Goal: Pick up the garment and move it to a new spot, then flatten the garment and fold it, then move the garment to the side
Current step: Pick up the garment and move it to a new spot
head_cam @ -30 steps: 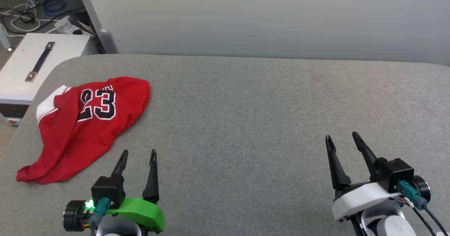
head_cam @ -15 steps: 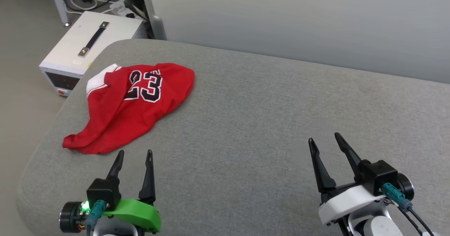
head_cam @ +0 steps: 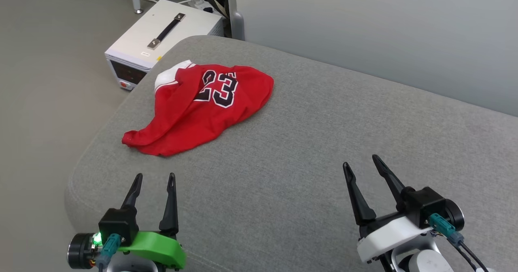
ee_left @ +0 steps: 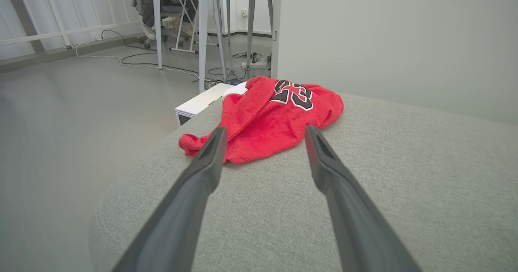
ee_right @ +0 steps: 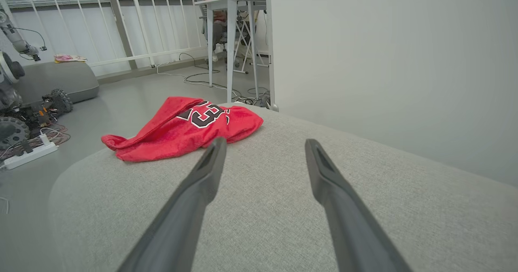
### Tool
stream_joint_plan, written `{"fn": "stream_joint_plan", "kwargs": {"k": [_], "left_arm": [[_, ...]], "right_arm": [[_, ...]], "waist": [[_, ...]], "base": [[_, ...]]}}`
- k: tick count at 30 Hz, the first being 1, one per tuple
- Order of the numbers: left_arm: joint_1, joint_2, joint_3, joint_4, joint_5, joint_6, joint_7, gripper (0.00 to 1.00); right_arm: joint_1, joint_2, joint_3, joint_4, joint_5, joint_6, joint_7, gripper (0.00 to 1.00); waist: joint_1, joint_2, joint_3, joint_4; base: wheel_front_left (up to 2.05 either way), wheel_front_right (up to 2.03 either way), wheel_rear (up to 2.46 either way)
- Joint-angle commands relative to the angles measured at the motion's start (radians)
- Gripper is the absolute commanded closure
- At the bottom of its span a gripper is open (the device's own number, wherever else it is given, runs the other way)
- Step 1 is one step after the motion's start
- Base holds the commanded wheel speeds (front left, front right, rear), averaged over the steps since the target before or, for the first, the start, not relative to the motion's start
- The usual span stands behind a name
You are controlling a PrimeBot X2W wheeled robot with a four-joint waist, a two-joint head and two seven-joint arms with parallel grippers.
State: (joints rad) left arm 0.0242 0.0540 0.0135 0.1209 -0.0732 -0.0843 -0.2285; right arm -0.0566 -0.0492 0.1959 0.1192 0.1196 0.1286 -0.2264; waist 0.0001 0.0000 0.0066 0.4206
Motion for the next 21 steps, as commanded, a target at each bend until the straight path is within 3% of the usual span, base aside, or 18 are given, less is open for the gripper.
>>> {"fn": "stream_joint_plan", "kwargs": {"k": [1, 12, 21], "left_arm": [[0.015, -0.003, 0.003, 0.003, 0.008, -0.006, -0.011, 0.00], [0.019, -0.004, 0.019, -0.005, -0.006, -0.013, -0.033, 0.00], [-0.004, -0.004, 0.040, -0.009, -0.026, -0.021, -0.033, 0.00]], "right_arm": [[-0.018, -0.001, 0.007, 0.007, 0.011, 0.002, -0.013, 0.00], [-0.028, -0.001, 0.036, 0.030, 0.029, 0.002, -0.035, 0.00], [-0.048, -0.001, 0.032, 0.024, 0.013, 0.002, -0.035, 0.00]], "waist": [[-0.0001, 0.0000, -0.003, 0.030], [-0.0001, 0.0000, 0.004, 0.054], [-0.0001, 0.0000, 0.046, 0.012]], "base": [[0.00, 0.00, 0.00], [0.00, 0.00, 0.00], [0.00, 0.00, 0.00]]}}
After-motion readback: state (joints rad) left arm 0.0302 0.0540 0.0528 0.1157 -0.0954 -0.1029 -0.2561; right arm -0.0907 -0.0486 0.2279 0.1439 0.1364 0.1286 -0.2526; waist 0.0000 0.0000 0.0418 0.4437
